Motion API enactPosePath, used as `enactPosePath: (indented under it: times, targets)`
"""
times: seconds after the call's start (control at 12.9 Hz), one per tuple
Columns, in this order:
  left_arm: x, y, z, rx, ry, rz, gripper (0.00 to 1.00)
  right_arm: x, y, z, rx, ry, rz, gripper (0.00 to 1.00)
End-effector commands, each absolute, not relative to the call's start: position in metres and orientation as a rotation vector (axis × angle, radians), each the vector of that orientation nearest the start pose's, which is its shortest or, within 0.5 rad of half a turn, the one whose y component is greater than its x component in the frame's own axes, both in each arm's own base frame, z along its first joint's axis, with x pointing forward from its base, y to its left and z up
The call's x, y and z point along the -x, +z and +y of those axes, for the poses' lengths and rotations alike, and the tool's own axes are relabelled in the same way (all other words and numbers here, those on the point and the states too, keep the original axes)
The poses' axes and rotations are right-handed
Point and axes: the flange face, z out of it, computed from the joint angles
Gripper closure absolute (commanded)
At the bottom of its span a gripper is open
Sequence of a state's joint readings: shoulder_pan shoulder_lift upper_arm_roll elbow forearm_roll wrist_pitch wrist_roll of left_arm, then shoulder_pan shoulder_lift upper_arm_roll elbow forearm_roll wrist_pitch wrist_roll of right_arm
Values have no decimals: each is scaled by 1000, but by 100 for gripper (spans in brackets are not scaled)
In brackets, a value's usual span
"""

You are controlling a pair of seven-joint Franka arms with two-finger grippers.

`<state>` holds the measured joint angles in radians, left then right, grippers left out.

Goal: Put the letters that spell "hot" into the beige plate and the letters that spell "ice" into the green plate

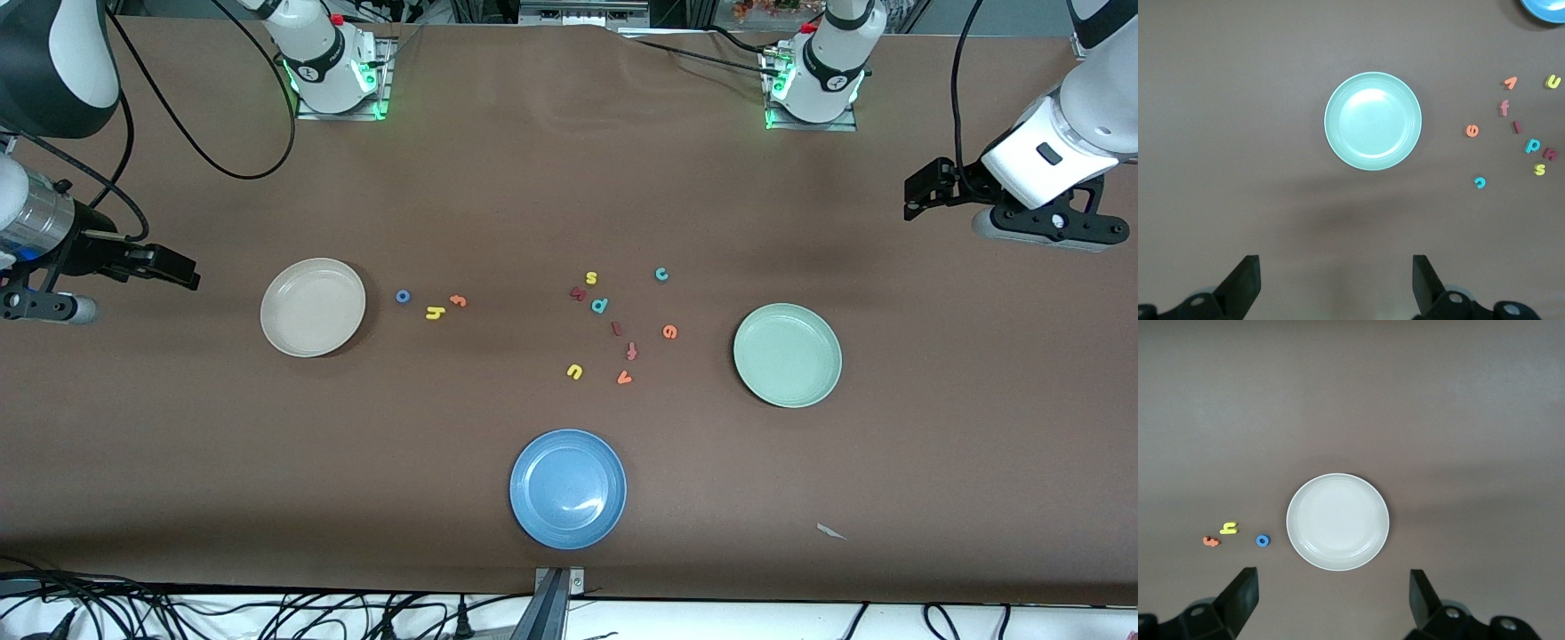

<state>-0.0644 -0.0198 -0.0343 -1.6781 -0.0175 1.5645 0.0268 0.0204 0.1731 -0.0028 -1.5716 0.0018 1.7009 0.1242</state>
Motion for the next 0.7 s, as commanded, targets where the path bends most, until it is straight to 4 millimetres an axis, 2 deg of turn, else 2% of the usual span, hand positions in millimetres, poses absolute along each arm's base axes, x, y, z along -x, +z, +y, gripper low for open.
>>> enactPosePath:
  times: [0.0,0.62]
  targets:
    - [-536,594,-53,3154,161,188,0,-610,539,13,3154,66,157,0]
    - [-537,597,-49,3155,154,184,0,-610,540,15,3155,68,159,0]
